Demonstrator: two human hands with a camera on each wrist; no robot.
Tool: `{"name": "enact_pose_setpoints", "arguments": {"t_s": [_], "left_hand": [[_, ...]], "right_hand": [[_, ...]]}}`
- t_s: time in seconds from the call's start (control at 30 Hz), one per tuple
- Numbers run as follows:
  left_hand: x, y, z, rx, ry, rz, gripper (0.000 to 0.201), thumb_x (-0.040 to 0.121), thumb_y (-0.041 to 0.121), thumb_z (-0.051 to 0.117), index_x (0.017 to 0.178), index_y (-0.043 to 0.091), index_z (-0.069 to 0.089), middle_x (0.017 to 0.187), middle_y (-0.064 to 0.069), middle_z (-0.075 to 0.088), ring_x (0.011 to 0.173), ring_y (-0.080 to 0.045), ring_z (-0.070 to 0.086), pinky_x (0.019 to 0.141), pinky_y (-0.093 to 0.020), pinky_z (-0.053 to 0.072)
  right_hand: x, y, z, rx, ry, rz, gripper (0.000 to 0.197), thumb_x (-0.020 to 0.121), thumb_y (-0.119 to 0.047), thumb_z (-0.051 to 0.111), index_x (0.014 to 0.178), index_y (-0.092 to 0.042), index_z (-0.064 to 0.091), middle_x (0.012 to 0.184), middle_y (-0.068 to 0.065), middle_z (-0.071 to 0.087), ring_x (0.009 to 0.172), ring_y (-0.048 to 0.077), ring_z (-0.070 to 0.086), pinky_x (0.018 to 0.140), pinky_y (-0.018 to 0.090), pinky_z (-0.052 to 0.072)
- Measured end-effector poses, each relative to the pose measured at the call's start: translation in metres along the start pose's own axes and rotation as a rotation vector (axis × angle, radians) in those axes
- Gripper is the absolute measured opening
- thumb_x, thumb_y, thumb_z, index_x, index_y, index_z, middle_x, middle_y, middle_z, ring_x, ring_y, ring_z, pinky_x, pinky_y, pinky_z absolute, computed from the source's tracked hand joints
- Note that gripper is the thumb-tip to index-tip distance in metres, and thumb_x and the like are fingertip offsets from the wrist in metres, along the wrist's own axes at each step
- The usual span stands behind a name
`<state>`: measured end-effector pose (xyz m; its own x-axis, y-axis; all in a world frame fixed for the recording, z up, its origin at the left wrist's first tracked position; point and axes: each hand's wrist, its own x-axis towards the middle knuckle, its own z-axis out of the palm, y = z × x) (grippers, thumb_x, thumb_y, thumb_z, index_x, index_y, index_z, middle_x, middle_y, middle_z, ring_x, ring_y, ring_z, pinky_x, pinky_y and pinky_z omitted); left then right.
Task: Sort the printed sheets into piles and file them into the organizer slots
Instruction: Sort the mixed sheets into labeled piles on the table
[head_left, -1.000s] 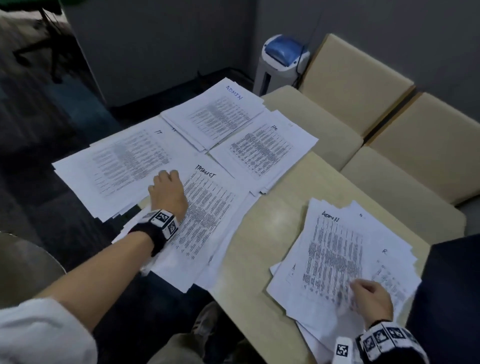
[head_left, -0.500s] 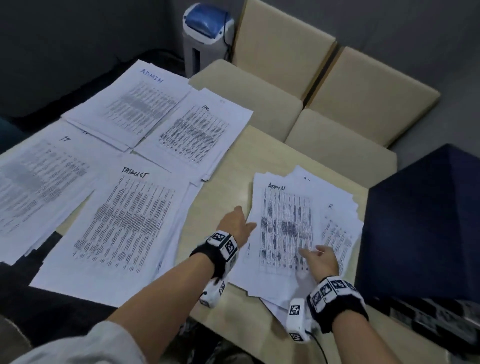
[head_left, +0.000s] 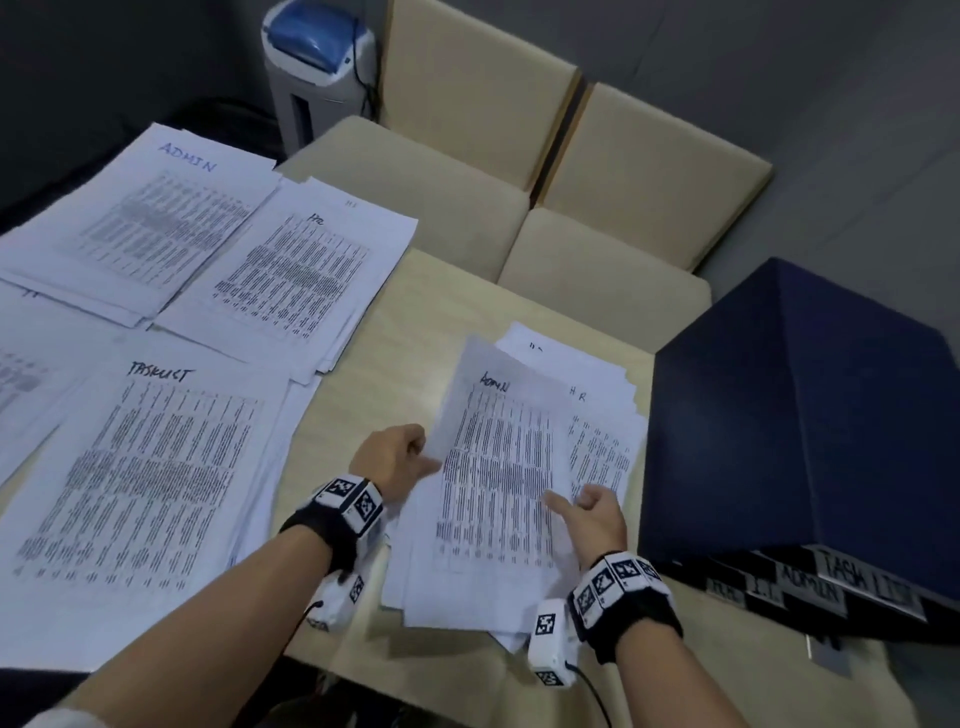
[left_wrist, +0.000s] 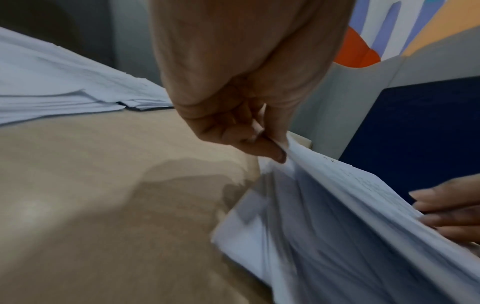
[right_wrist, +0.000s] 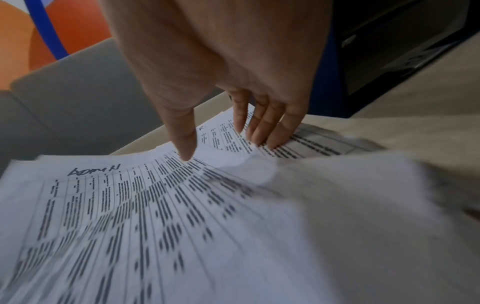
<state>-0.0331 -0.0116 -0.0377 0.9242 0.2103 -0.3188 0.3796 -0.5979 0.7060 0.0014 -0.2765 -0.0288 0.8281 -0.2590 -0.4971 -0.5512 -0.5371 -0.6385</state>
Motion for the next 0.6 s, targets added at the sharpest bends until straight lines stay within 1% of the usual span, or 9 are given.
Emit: {"name": "enact_pose_setpoints", "arguments": {"t_s": [0.1,0.2,0.27,0.33,0.37,0.4,0.5,0.53,0.6], "left_hand": [[-0.006,-0.005,0.004,-0.117,0.01,-0.003,0.051,0.081,0.035,0.076,0.065,0.02,0.03,0.059,0.003,0.034,0.055,-0.015,0.029,0.053,-0.028,0.024],[-0.006,-0.009,0.008,-0.241,0.071,-0.012,0.051,0.084,0.037,0.072,0.064,0.02,0.028,0.058,0.005,0.025,0.055,-0.015,0.025,0.053,-0.03,0.019],[-0.007,-0.01,0.01,-0.31,0.103,-0.045,0.047,0.088,0.037,0.067,0.062,0.02,0.031,0.058,0.002,0.025,0.054,-0.018,0.026,0.055,-0.031,0.02],[-0.007,-0.011,0.008,-0.335,0.115,-0.104,0.034,0.091,0.035,0.063,0.068,0.011,0.054,0.059,-0.015,0.04,0.055,-0.032,0.043,0.057,-0.036,0.037],[-0.007,-0.011,0.007,-0.325,0.114,-0.138,0.033,0.093,0.033,0.062,0.083,0.002,0.063,0.069,-0.025,0.051,0.065,-0.04,0.055,0.064,-0.04,0.047],[-0.006,-0.013,0.006,-0.311,0.102,-0.17,0.034,0.094,0.031,0.061,0.094,-0.003,0.064,0.079,-0.027,0.058,0.075,-0.042,0.06,0.071,-0.04,0.05],[-0.002,-0.017,0.005,-0.312,0.049,-0.201,0.021,0.094,0.015,0.055,0.11,0.007,0.066,0.09,-0.015,0.069,0.081,-0.031,0.065,0.073,-0.035,0.052],[-0.002,-0.016,0.004,-0.316,0.033,-0.195,0.026,0.092,0.008,0.052,0.114,0.011,0.066,0.097,-0.013,0.071,0.083,-0.03,0.066,0.073,-0.035,0.053],[-0.004,-0.01,0.004,-0.362,0.024,-0.167,0.038,0.085,-0.005,0.047,0.108,0.017,0.067,0.095,-0.007,0.073,0.075,-0.025,0.064,0.065,-0.031,0.048]], "right_hand": [[0.003,-0.003,0.003,0.019,-0.076,-0.04,0.049,0.077,-0.032,0.082,0.112,-0.01,0.057,0.114,0.002,0.063,0.104,0.021,0.059,0.092,0.032,0.046],[0.003,0.001,0.001,0.02,0.038,-0.102,0.02,0.087,-0.024,0.074,0.099,-0.011,0.067,0.1,0.006,0.071,0.093,0.026,0.065,0.079,0.029,0.048],[0.002,0.007,-0.003,0.016,0.117,-0.076,0.02,0.088,-0.021,0.068,0.104,-0.009,0.067,0.103,0.008,0.07,0.093,0.027,0.065,0.08,0.03,0.049],[-0.001,0.015,-0.013,0.023,0.224,-0.025,0.018,0.086,-0.015,0.063,0.102,-0.006,0.063,0.103,0.013,0.068,0.088,0.029,0.062,0.077,0.032,0.049],[-0.003,0.019,-0.019,0.047,0.269,-0.015,0.014,0.085,-0.011,0.061,0.099,-0.007,0.061,0.1,0.013,0.067,0.085,0.029,0.061,0.075,0.032,0.048],[-0.006,0.023,-0.025,0.078,0.293,-0.022,0.014,0.085,-0.008,0.059,0.099,-0.01,0.06,0.098,0.011,0.067,0.083,0.028,0.061,0.075,0.033,0.049],[-0.009,0.038,-0.037,0.267,0.18,-0.036,0.028,0.087,-0.002,0.061,0.11,-0.016,0.067,0.1,0.003,0.071,0.091,0.026,0.067,0.088,0.041,0.054],[-0.01,0.039,-0.04,0.387,0.121,-0.022,0.03,0.087,0.001,0.062,0.112,-0.014,0.069,0.102,0.005,0.072,0.094,0.028,0.068,0.091,0.045,0.054],[-0.012,0.039,-0.043,0.611,0.007,0.055,0.025,0.086,0.006,0.061,0.108,-0.003,0.069,0.103,0.013,0.073,0.094,0.033,0.068,0.089,0.048,0.055]]}}
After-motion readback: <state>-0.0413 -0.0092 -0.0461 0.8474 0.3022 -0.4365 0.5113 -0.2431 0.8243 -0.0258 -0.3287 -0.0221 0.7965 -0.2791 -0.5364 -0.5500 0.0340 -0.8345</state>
